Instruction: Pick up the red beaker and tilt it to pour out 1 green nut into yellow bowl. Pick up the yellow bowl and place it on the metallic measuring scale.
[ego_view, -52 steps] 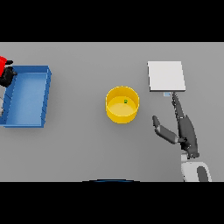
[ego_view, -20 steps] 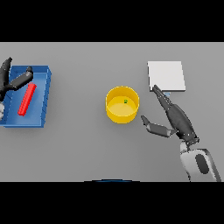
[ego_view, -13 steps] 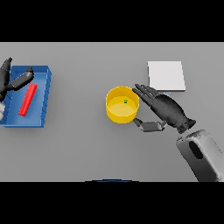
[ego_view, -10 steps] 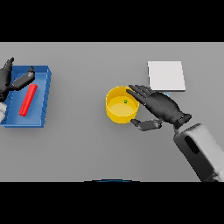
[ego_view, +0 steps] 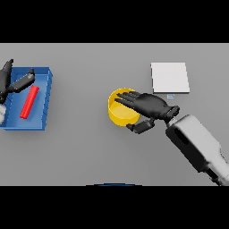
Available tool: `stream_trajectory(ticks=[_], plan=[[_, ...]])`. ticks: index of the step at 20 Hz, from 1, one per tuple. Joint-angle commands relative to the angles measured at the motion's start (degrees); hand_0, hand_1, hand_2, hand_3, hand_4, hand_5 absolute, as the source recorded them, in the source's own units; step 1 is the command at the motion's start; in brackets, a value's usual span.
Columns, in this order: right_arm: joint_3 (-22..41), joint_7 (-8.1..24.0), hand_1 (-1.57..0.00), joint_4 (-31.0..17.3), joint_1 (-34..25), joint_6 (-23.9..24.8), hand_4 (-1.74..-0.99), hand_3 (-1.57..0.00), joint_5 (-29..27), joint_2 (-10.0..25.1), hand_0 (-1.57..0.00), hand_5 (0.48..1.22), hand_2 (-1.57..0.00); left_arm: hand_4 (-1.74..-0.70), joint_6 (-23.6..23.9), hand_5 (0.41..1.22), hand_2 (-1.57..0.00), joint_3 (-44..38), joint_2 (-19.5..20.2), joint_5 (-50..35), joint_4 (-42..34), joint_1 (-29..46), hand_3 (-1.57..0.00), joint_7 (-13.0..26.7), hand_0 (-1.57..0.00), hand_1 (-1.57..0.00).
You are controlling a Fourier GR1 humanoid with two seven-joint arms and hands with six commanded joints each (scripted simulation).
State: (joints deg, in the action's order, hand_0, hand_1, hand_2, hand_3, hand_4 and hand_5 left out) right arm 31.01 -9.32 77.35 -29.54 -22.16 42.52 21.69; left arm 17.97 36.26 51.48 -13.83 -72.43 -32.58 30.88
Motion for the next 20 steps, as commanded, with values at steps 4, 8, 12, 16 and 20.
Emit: stream_trajectory(ticks=[4,8,12,16,20], plan=[[1.9,-1.14,0.0,-3.53,-2.19,-1.82,-1.26,0.0,0.75,-0.81,0.0,0.679,0.0,-0.8,-0.85,0.733,0.0,-0.19,0.2,-0.15,0.95,-0.33,0.0,-0.33,0.0,0.0],[3.36,-0.37,0.0,-6.04,-3.27,-3.14,-1.295,0.0,1.72,-1.54,0.0,0.671,0.0,-0.8,-0.61,0.735,0.0,-0.41,0.49,-0.19,0.28,-0.27,0.0,-0.95,0.0,0.0],[5.05,-0.61,0.0,-7.04,-5.04,-5.51,-1.307,0.0,2.63,-1.28,0.0,0.69,0.0,-0.8,-0.5,0.735,0.0,-0.11,0.01,0.1,0.81,-0.4,0.0,-0.67,0.0,0.0],[5.9,1.47,-0.01,-8.67,-6.09,-6.02,-1.321,-0.05,3.55,-2.62,0.0,0.756,-0.03,-0.79,-1.02,0.727,0.0,-0.35,0.55,0.02,1.01,-0.43,0.0,-1.34,0.0,0.0],[7.05,1.25,-0.44,-9.59,-6.37,-5.7,-1.425,-0.36,4.82,-2.73,-0.51,0.964,-0.39,-0.79,-0.68,0.723,0.0,-0.34,0.75,-0.02,0.15,-0.64,0.0,-0.28,0.0,0.0]])
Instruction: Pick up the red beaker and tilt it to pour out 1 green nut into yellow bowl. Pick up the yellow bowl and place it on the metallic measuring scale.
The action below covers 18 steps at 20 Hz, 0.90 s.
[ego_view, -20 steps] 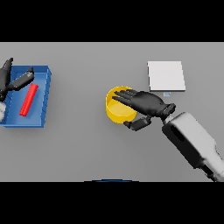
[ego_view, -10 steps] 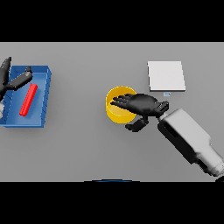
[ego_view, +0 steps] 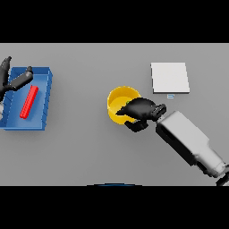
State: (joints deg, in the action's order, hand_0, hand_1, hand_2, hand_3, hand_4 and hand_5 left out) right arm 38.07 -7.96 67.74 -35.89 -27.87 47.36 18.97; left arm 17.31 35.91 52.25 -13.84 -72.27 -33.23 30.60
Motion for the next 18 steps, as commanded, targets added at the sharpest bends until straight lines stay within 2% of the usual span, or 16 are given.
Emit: stream_trajectory(ticks=[1,2,3,4,6,7,8,12,15,18], plan=[[-0.01,-0.07,-0.66,0.74,0.34,-0.71,-1.488,-0.47,-0.32,0.5,-0.72,1.016,-0.62,-0.8,0.13,0.725,0.0,-0.14,0.17,-0.12,-0.25,0.23,0.0,-0.23,0.0,0.0],[-0.01,-1.66,-0.85,0.44,0.01,-1.82,-1.534,-0.59,-0.98,1.04,-0.89,1.057,-0.81,-0.8,0.12,0.726,0.0,-0.24,0.19,-0.26,-0.3,0.16,0.0,-0.03,0.0,0.0],[0.13,-1.81,-0.99,0.7,-0.14,-2.93,-1.571,-0.69,-1.28,1.3,-1.03,1.09,-0.97,-0.8,0.77,0.727,0.0,-0.13,0.44,-0.29,-1.36,1.03,0.0,0.08,0.0,0.0],[0.24,-1.65,-1.11,0.74,-0.49,-4.02,-1.604,-0.87,-1.57,1.38,-1.14,1.116,-1.09,-0.8,0.39,0.728,0.0,-0.13,0.23,-0.27,-0.54,0.64,0.0,0.14,0.0,0.0],[0.07,-0.51,-1.27,0.92,-0.46,-4.72,-1.649,-1.02,-2.17,1.17,-1.29,1.154,-1.26,-0.8,0.03,0.727,0.0,-0.5,0.77,-0.49,-0.52,0.46,0.0,-0.21,0.0,0.0],[-0.02,-1.78,-1.33,0.92,-0.38,-4.54,-1.667,-1.09,-2.55,1.71,-1.35,1.167,-1.28,-0.8,-0.06,0.726,0.0,-0.54,0.8,-0.72,-0.54,0.7,0.0,0.02,0.0,0.0],[0.11,-0.69,-1.38,1.66,-0.16,-4.72,-1.682,-1.14,-2.57,1.58,-1.39,1.178,-1.31,-0.8,-0.03,0.725,0.0,-0.71,0.83,-0.71,-0.38,0.54,0.0,-0.33,0.0,0.0],[-0.87,0.55,-1.49,3.21,-0.76,-5.59,-1.717,-1.18,-3.73,2.53,-1.5,1.203,-1.45,-0.81,0.42,0.725,0.0,-0.07,0.14,-0.38,-0.9,0.75,0.0,-0.17,0.0,0.0],[-1.96,0.22,-1.53,7.02,-0.1,-6.96,-1.729,-1.19,-5.4,4.72,-1.53,1.212,-1.49,-0.8,0.47,0.724,0.0,-0.16,1.18,-0.38,-2.24,1.05,0.0,0.08,0.0,0.0],[-3.38,1.98,-1.55,9.74,-2.18,-8.97,-1.731,-1.38,-6.39,6.31,-1.55,1.216,-1.51,-0.8,0.31,0.721,0.0,0.01,0.61,0.03,-0.88,0.26,0.0,0.41,0.0,0.0]])
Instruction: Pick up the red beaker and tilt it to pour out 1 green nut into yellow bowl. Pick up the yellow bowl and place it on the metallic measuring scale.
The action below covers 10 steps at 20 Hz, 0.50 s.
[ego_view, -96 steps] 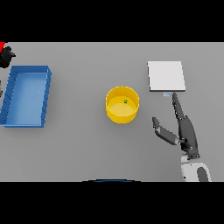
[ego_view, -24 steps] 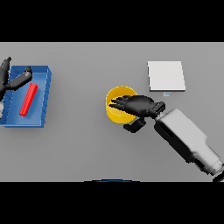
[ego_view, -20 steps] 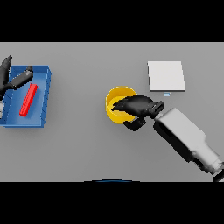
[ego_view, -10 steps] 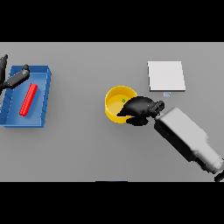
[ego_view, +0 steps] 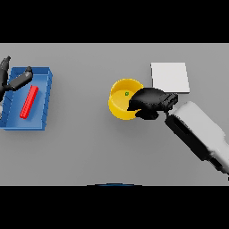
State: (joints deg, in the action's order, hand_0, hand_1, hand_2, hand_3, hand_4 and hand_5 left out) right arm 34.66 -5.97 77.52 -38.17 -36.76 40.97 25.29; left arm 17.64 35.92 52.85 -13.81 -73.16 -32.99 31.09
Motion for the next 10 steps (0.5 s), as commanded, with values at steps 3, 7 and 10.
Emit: stream_trajectory(ticks=[3,7,10], plan=[[-1.79,2.32,-1.56,3.38,-0.02,-2.02,-1.726,-1.34,-1.16,1.97,-1.56,1.219,-1.54,-0.8,-0.19,0.72,0.0,-0.47,1.31,-0.79,-1.52,1.43,0.0,-0.83,0.0,0.0],[-3.94,6.01,-1.57,3.82,-2.25,-3.37,-1.72,-1.25,-2.33,1.89,-1.57,1.219,-1.56,-0.81,0.07,0.723,0.0,-0.33,0.58,-0.71,-1.47,0.56,0.0,-0.24,0.0,0.0],[-4.3,4.88,-1.57,3.03,-3.89,-2.72,-1.719,-1.24,-2.36,3.11,-1.57,1.22,-1.56,-0.8,-0.03,0.723,0.0,-0.23,0.89,-0.25,-1.64,-0.12,0.0,0.11,0.0,0.0]])
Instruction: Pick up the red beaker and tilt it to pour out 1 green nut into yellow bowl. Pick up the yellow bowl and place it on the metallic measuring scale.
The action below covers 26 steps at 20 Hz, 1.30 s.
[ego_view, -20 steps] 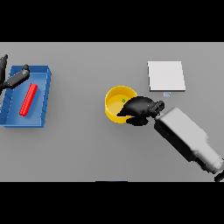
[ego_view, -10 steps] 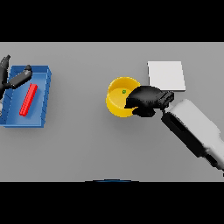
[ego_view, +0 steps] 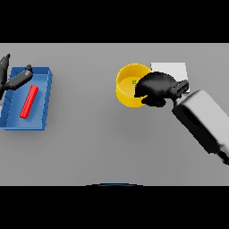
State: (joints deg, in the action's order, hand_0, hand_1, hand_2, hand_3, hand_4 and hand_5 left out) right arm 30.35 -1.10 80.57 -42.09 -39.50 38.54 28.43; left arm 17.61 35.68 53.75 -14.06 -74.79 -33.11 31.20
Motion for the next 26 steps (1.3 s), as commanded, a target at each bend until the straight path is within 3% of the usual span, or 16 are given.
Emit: stream_trajectory(ticks=[1,3,11,15,20,26], plan=[[-0.47,-1.06,-1.57,-0.93,-1.18,0.63,-1.719,-1.26,0.09,0.7,-1.57,1.22,-1.57,-0.8,0.06,0.73,0.0,-0.16,0.37,-0.26,-0.24,0.81,0.0,-0.6,0.0,0.0],[-1.11,-2.18,-1.57,-3.82,-3.19,2.0,-1.72,-1.33,0.42,2.29,-1.57,1.221,-1.57,-0.81,0.2,0.741,0.0,-0.61,0.74,-0.7,-0.52,1.44,0.0,-1.07,0.0,0.0],[-4.39,-3.89,-1.57,-17.48,-5.72,9.08,-1.72,-1.2,0.92,5.25,-1.57,1.221,-1.57,-0.82,0.7,0.759,0.0,0.09,1.66,-0.11,-3.17,0.68,0.0,3.62,0.0,0.0],[-4.68,-5.08,-1.57,-24.48,-7.13,12.08,-1.72,-1.17,1.4,4.96,-1.57,1.221,-1.57,-0.83,1.34,0.774,0.0,0.34,2.31,-0.62,-3.22,1.34,0.0,3.75,0.0,0.0],[-4.44,-6.98,-1.57,-35.25,-8.93,17.31,-1.723,-1.31,2.7,3.51,-1.57,1.221,-1.57,-0.82,1.23,0.756,0.0,0.65,2.92,-1.19,-2.98,1.36,0.0,3.74,0.0,0.0],[-3.63,-8.75,-1.52,-43.9,-10.45,22.19,-1.727,-1.48,3.26,0.87,-1.57,1.221,-1.56,-0.8,1.59,0.733,0.0,1.69,2.18,-0.78,-2.38,0.86,0.0,3.68,0.0,0.0]])
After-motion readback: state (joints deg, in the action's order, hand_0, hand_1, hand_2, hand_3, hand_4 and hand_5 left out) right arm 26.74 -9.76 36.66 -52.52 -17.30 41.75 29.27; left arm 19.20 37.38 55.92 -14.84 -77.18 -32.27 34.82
